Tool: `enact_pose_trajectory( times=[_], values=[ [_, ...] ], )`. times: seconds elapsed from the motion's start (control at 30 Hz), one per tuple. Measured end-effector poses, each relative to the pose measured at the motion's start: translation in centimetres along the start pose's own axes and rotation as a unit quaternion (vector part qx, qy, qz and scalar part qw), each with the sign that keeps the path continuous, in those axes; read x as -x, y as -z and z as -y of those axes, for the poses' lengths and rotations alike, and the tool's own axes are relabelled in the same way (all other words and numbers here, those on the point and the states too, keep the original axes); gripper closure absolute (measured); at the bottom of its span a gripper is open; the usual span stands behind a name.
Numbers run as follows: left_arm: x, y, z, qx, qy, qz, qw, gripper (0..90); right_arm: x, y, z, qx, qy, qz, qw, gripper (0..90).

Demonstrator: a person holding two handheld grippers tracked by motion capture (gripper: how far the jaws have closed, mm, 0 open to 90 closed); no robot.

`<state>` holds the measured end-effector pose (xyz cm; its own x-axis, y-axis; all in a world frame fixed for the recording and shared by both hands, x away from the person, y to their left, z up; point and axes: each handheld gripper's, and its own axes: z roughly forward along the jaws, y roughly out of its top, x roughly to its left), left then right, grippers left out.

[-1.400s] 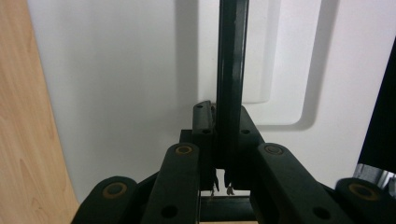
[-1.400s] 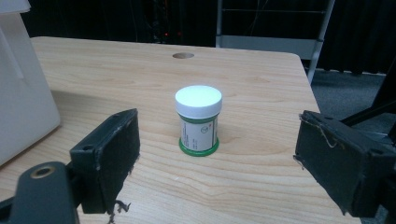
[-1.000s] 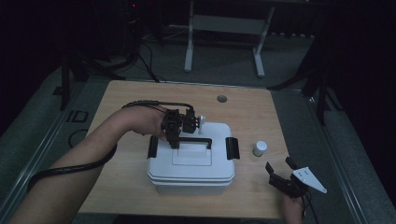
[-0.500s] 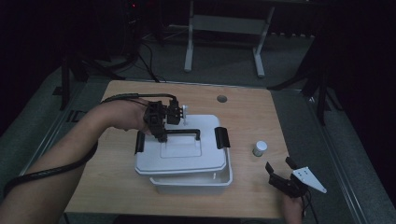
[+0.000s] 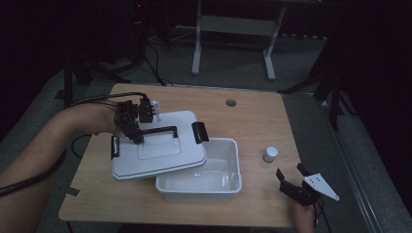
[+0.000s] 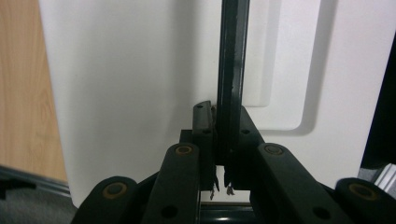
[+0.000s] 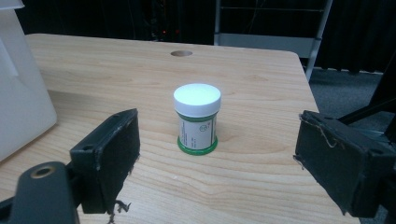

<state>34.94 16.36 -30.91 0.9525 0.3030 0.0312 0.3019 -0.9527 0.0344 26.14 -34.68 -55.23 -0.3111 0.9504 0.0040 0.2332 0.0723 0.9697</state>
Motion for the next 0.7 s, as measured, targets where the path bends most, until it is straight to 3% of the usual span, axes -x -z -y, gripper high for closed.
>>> enact_pose_trajectory(
  times=[0.3, 0.4, 0.67, 0.7],
  values=[
    [-1.0, -0.1, 4.2, 0.005, 0.048, 0.005, 0.9988, 83.4, 0.1, 0.0, 0.0, 0.001, -0.001, 0.001, 1.0000, 13.4],
    [-1.5, -0.1, 6.7, 0.008, 0.082, 0.003, 0.9966, 83.4, 0.0, 0.0, 0.0, 0.000, 0.000, 0.000, 1.0000, 13.4],
    [-2.1, -0.7, 9.6, 0.016, 0.114, 0.013, 0.9933, 83.4, 0.1, 0.0, 0.0, 0.000, -0.003, 0.002, 1.0000, 13.4],
    [-2.4, -1.0, 10.7, 0.015, 0.127, 0.012, 0.9918, 83.4, 0.1, 0.0, 0.0, -0.001, -0.003, 0.002, 1.0000, 13.4]
  ],
)
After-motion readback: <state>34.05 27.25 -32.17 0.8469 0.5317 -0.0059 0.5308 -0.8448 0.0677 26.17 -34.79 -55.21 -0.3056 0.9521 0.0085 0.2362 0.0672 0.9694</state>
